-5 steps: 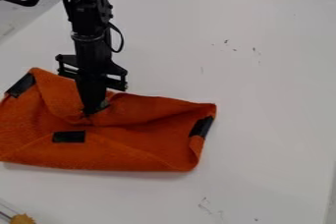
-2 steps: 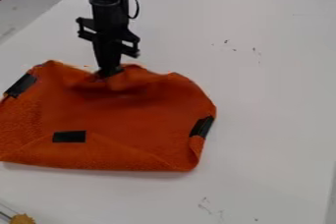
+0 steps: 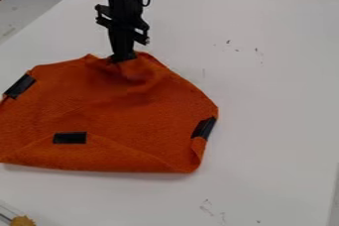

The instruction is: Unfold the cloth from bottom to top

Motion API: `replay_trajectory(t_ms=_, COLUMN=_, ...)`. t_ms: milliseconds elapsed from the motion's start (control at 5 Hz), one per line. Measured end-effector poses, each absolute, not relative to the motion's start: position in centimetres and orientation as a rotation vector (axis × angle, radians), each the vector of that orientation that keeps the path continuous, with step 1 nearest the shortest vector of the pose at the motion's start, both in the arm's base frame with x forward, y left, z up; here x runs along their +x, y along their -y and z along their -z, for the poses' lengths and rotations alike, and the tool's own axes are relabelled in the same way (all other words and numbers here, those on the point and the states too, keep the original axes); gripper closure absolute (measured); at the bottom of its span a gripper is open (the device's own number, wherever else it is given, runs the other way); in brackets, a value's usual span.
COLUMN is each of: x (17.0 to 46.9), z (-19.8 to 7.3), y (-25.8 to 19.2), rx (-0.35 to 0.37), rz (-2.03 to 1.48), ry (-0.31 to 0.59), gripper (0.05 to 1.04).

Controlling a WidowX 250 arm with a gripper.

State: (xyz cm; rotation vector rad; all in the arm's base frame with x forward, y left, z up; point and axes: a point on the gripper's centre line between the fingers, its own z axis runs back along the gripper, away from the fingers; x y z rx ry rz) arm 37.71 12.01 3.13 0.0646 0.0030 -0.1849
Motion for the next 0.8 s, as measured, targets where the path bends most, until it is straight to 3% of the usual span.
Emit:
replay_trajectory(t_ms=400, x=40.7, z=-1.5, y=-12.2, rx=0.063, rz=0.334, ry=-0.016, gripper=1.029)
replay_trajectory(t_ms=800, x=42.7, z=-1.6, y=-11.3, rx=0.121, rz=0.584, ry=0.003, gripper=1.008)
